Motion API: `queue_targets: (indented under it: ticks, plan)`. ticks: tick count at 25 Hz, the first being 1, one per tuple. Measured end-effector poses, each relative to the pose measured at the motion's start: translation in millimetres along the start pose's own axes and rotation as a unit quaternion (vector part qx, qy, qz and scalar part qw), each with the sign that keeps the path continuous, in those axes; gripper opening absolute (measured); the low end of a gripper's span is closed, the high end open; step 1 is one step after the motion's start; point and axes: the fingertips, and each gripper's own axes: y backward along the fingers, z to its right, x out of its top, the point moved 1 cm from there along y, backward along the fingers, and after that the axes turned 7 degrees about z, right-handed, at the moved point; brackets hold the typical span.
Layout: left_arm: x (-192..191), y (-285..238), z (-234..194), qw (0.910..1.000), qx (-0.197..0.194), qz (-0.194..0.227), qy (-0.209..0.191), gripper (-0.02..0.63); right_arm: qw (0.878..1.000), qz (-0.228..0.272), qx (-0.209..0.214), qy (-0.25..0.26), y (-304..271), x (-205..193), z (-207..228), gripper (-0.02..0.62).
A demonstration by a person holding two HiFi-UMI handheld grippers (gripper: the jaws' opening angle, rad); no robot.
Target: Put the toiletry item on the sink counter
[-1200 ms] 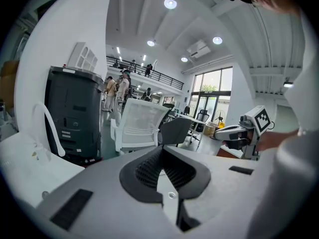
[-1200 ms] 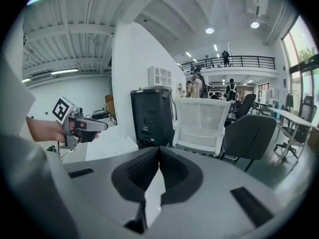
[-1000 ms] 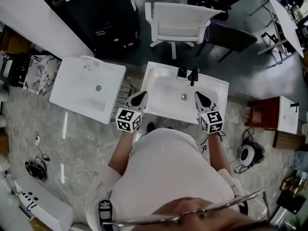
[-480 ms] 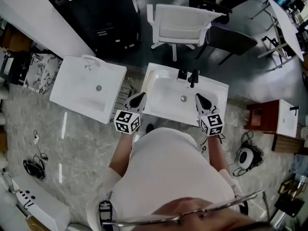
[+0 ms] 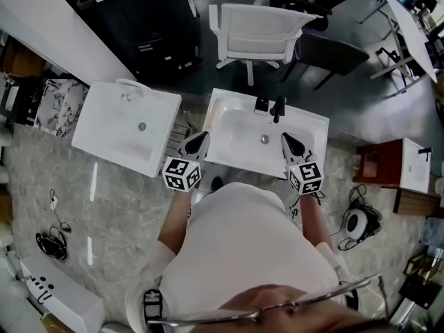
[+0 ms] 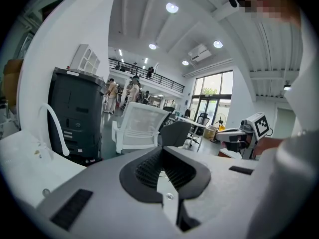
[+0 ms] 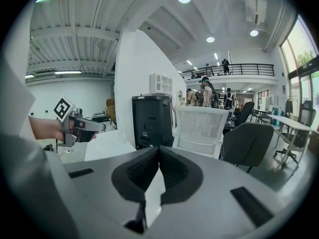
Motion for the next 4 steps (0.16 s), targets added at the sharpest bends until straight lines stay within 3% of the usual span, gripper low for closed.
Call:
queue_targets:
  ticks: [4]
  plan:
    - [-0.7,0.1,2.1,1.0000,-0.002,0.002,0.004,0.005,1.000,0.001,-0.001,0.000,2.7,-0.5,0.8,0.006]
